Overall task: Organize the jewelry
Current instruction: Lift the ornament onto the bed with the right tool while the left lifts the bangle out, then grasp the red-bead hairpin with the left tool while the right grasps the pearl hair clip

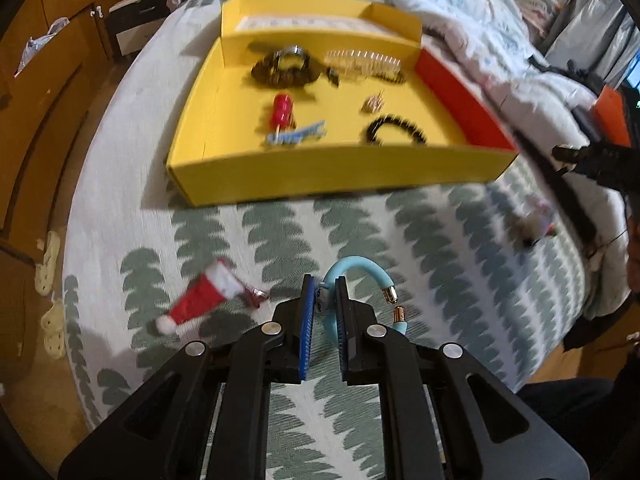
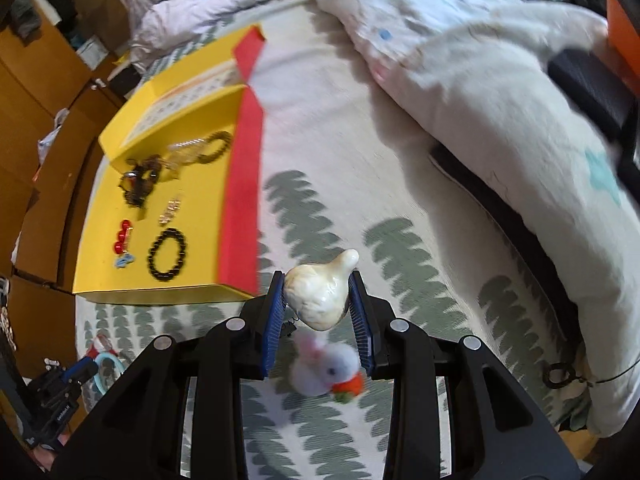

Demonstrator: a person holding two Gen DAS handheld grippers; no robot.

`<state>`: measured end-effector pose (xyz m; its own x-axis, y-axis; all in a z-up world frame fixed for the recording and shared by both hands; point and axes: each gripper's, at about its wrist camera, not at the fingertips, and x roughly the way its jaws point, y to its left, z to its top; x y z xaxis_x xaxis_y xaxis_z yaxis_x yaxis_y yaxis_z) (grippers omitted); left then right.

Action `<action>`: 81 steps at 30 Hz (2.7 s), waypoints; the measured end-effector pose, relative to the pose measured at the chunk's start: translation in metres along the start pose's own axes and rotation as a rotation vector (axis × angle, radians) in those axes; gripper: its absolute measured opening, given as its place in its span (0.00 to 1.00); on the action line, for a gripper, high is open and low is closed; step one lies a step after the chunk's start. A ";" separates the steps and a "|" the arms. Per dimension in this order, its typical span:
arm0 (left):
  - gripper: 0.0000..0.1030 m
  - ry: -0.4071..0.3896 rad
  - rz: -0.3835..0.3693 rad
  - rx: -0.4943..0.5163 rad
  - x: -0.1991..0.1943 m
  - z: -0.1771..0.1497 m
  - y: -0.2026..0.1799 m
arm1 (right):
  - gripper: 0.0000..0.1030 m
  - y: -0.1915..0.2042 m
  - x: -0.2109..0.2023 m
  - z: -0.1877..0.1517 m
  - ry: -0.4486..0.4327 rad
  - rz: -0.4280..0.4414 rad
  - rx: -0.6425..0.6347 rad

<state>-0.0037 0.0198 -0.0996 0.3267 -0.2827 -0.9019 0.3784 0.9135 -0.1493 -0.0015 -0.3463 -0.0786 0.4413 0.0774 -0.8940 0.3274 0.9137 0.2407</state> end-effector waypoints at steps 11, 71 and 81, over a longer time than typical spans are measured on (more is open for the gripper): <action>0.10 0.016 0.030 0.009 0.019 -0.002 -0.004 | 0.32 -0.007 0.041 0.014 0.052 -0.011 0.045; 0.61 0.054 0.051 -0.145 0.094 0.151 0.053 | 0.65 0.165 0.130 0.113 0.037 0.049 -0.192; 0.63 0.052 0.092 -0.099 0.099 0.152 0.041 | 0.80 0.217 0.154 0.127 0.037 0.001 -0.413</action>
<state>0.1755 -0.0151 -0.1338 0.3095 -0.1833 -0.9331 0.2611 0.9599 -0.1020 0.2439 -0.1868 -0.1164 0.4086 0.0854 -0.9087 -0.0387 0.9963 0.0762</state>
